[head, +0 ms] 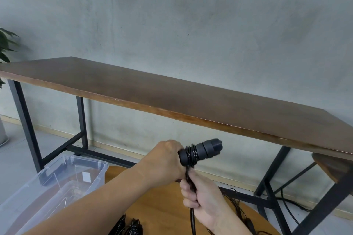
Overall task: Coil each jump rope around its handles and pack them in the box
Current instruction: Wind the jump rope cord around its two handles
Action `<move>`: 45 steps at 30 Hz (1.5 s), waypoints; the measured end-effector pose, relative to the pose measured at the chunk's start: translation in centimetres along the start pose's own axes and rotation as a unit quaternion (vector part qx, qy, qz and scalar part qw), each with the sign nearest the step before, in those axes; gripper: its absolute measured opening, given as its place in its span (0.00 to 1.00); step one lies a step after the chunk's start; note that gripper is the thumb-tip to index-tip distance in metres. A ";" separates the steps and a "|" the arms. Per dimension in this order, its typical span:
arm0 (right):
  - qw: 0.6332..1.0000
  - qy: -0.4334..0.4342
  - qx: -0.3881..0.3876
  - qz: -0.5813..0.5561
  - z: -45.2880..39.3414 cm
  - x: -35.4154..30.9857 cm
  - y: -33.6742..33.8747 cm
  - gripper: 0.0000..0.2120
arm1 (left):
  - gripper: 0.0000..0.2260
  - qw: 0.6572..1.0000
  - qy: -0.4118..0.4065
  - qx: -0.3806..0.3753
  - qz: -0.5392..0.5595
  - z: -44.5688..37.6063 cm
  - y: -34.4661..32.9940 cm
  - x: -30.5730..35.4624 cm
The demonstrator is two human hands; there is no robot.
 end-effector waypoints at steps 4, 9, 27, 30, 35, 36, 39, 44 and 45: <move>0.988 0.010 0.073 0.133 1.0 0.8 -1.1 0.19 | 0.07 0.992 -0.004 -0.007 -0.124 -0.9 -0.7 -0.8; 0.878 0.050 0.140 0.455 2.6 -0.5 -1.9 0.19 | 0.11 0.950 -0.054 -0.046 -0.303 -0.8 -2.1 -0.9; 0.786 0.083 0.028 0.613 2.7 -9.9 -0.9 0.13 | 0.06 0.968 -0.111 -0.185 -0.127 1.4 -2.5 -0.1; 0.851 0.058 -0.038 0.521 1.7 -9.6 0.0 0.13 | 0.11 0.977 -0.112 -0.172 -0.062 1.7 -2.3 0.1; 0.902 0.026 -0.075 0.424 -0.2 -8.6 0.9 0.18 | 0.27 0.987 -0.066 -0.133 0.054 2.1 -1.4 0.3; 0.925 0.009 -0.086 0.371 -0.6 -8.0 1.4 0.18 | 0.31 0.988 -0.062 -0.124 0.075 2.1 -1.1 0.4; 0.985 -0.049 -0.115 0.122 -1.9 -5.5 3.2 0.23 | 0.37 0.986 -0.050 -0.099 0.124 1.6 -0.5 0.6; 0.984 -0.003 -0.085 0.156 -1.9 -2.8 1.8 0.04 | 0.43 0.985 -0.023 -0.106 0.134 1.3 -0.2 -1.0; 0.986 -0.002 -0.064 0.151 -1.9 -2.5 1.8 0.06 | 0.39 0.986 -0.028 -0.099 0.133 1.1 -0.1 -1.2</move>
Point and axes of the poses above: each hand's wrist, its own z-axis away from the middle knuckle, its own y-axis out of the back of the hand, x = y × z, the point moved 2 cm from there along -z, towards the middle knuckle, and after that the axes turned 9 degrees about -y, right-handed, at the moved point
